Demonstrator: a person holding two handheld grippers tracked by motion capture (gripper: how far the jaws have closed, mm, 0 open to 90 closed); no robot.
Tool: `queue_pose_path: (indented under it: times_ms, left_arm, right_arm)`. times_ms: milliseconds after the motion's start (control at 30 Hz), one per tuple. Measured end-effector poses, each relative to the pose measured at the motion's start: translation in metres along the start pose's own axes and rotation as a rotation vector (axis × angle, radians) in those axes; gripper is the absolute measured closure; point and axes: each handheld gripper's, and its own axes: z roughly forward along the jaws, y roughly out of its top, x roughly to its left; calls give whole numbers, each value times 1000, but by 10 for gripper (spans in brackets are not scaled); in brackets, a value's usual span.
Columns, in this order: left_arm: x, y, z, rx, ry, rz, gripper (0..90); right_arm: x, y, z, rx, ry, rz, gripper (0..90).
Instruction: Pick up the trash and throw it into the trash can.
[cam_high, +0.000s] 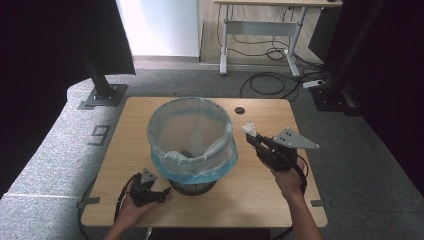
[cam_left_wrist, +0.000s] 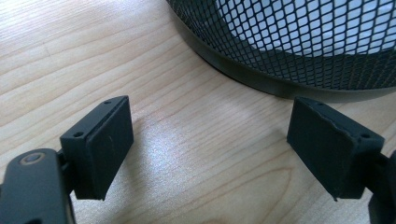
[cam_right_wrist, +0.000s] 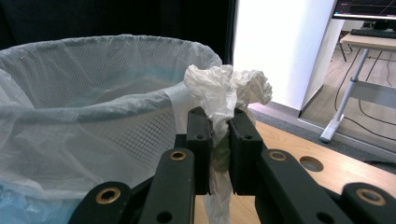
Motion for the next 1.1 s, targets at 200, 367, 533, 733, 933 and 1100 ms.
queue_pose_path:
  times_ms: [200, 367, 533, 733, 933, 1100]
  left_arm:
    - [0, 0, 0, 0, 0, 2, 144]
    - [0, 0, 0, 0, -1, 3, 144]
    - [0, 0, 0, 1, -1, 4, 144]
    - [0, 0, 0, 1, -2, 6, 144]
    - [0, 0, 0, 1, -1, 8, 144]
    - [0, 0, 0, 1, -1, 9, 144]
  right_arm:
    - [3, 4, 3, 2, 9, -8, 803]
    - [4, 6, 4, -2, 9, -11, 803]
    - [4, 9, 6, -4, 10, -12, 803]
    - [9, 15, 12, -7, 23, -25, 803]
    - [11, 23, 17, -18, 28, -24, 803]
    - [14, 26, 20, -17, 43, -29, 802]
